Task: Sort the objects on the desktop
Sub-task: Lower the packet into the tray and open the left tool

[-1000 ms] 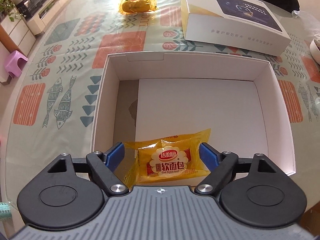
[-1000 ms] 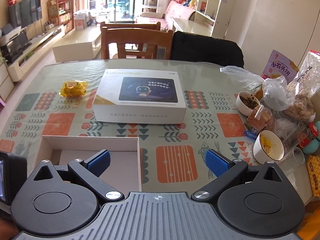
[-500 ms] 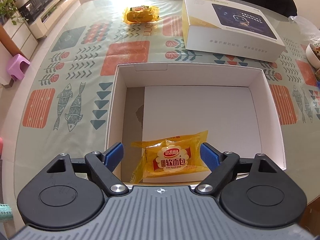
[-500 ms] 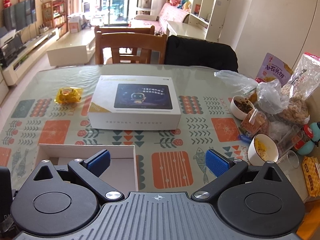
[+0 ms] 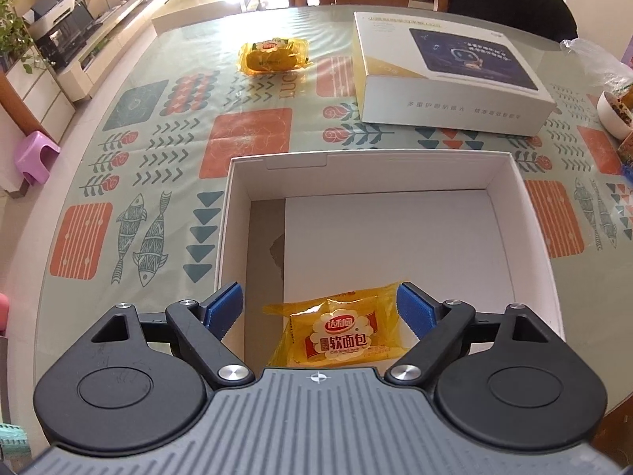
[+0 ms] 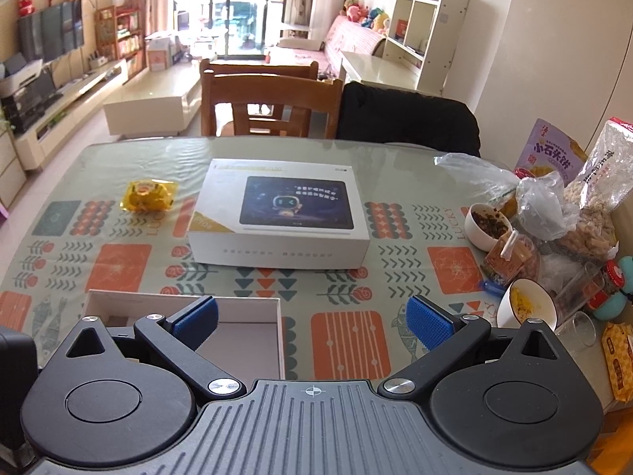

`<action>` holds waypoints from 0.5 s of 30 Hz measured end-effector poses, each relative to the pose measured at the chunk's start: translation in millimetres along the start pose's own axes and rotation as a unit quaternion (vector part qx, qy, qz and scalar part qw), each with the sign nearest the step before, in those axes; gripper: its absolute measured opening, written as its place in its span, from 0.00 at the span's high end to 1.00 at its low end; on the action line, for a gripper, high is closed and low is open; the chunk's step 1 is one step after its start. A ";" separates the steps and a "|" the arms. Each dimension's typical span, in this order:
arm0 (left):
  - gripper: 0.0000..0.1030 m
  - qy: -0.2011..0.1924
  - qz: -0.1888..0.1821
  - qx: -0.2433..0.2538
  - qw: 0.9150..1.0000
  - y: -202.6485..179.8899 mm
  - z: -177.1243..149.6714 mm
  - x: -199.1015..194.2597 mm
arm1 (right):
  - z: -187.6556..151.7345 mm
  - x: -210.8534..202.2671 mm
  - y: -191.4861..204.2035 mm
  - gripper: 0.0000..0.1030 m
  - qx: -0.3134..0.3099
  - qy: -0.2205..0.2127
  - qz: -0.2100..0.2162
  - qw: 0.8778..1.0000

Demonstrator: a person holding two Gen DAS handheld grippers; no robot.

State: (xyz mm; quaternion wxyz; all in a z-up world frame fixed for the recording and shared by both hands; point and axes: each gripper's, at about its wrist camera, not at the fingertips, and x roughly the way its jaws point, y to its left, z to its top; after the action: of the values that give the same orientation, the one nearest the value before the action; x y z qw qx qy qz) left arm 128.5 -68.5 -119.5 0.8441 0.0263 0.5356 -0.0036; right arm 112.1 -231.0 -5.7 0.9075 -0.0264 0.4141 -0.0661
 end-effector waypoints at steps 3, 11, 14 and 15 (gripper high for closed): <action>0.00 0.016 0.000 -0.003 1.000 3.5 -3.7 11.7 | -1.5 0.3 0.6 0.00 0.000 0.001 0.001 1.000; 0.00 0.014 -0.012 -0.028 0.999 18.0 -6.7 4.8 | -3.2 2.1 -0.5 0.00 0.003 0.005 -0.002 1.000; 0.00 0.007 -0.014 -0.035 0.999 19.6 -2.1 -7.4 | -3.1 2.5 1.8 0.00 0.002 0.005 0.001 1.000; 0.00 0.005 -0.015 -0.038 0.999 20.1 -0.1 -11.6 | -2.8 2.6 3.0 0.00 0.001 0.004 0.003 1.000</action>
State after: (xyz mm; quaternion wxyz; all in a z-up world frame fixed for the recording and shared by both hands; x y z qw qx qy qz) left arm 124.2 -48.7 -108.3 0.8418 -0.0136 0.5397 0.0041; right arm 112.0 -228.3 -9.8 0.9058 -0.0240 0.4181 -0.0644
